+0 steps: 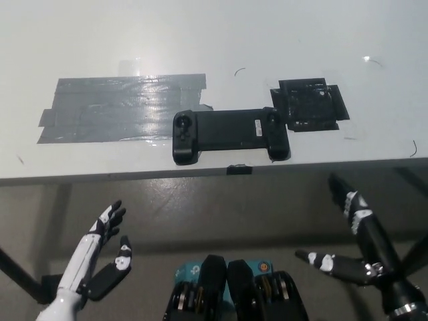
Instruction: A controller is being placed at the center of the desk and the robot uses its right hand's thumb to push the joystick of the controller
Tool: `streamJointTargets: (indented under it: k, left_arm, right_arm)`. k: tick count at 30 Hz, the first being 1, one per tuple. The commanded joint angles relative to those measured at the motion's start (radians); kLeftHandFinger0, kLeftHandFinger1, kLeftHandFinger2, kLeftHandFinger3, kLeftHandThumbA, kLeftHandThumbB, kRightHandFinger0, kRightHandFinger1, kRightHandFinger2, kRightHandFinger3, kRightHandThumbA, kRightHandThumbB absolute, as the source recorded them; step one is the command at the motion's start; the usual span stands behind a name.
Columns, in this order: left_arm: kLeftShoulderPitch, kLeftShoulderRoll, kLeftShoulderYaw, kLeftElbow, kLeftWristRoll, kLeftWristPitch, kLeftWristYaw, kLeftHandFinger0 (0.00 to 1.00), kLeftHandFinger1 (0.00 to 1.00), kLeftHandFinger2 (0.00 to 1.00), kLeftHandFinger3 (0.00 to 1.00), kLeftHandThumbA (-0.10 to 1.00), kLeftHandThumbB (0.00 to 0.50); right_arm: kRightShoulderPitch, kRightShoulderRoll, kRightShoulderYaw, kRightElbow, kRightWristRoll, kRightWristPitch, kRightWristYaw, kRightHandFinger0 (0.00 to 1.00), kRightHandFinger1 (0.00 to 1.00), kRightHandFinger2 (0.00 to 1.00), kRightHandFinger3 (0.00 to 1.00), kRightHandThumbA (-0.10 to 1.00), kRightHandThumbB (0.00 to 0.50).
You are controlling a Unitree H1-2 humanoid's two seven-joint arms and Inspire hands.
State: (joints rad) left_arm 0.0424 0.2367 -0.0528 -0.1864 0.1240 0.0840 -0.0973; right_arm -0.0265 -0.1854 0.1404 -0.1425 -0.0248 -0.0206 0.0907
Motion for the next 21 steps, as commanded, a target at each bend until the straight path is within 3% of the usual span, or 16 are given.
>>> streamJointTargets:
  k: [1, 5, 21]
  left_arm:
    - [0.01, 0.003, -0.006, -0.037, 0.006, -0.027, -0.01, 1.0, 1.0, 1.0, 1.0, 0.15, 0.092]
    - [0.021, 0.002, -0.009, -0.034, 0.009, -0.037, -0.009, 1.0, 1.0, 1.0, 1.0, 0.15, 0.097]
    - [0.01, 0.004, -0.001, -0.049, 0.003, -0.022, -0.009, 1.0, 1.0, 1.0, 1.0, 0.15, 0.109]
  right_arm:
    - [-0.007, -0.01, 0.019, 0.028, -0.054, -0.056, 0.019, 1.0, 1.0, 1.0, 1.0, 0.97, 0.374]
    - [0.006, -0.007, 0.021, 0.054, -0.063, -0.076, 0.014, 1.0, 1.0, 1.0, 1.0, 0.97, 0.393]
    - [-0.009, -0.01, 0.016, 0.033, -0.095, -0.056, 0.02, 1.0, 1.0, 1.0, 1.0, 0.94, 0.381]
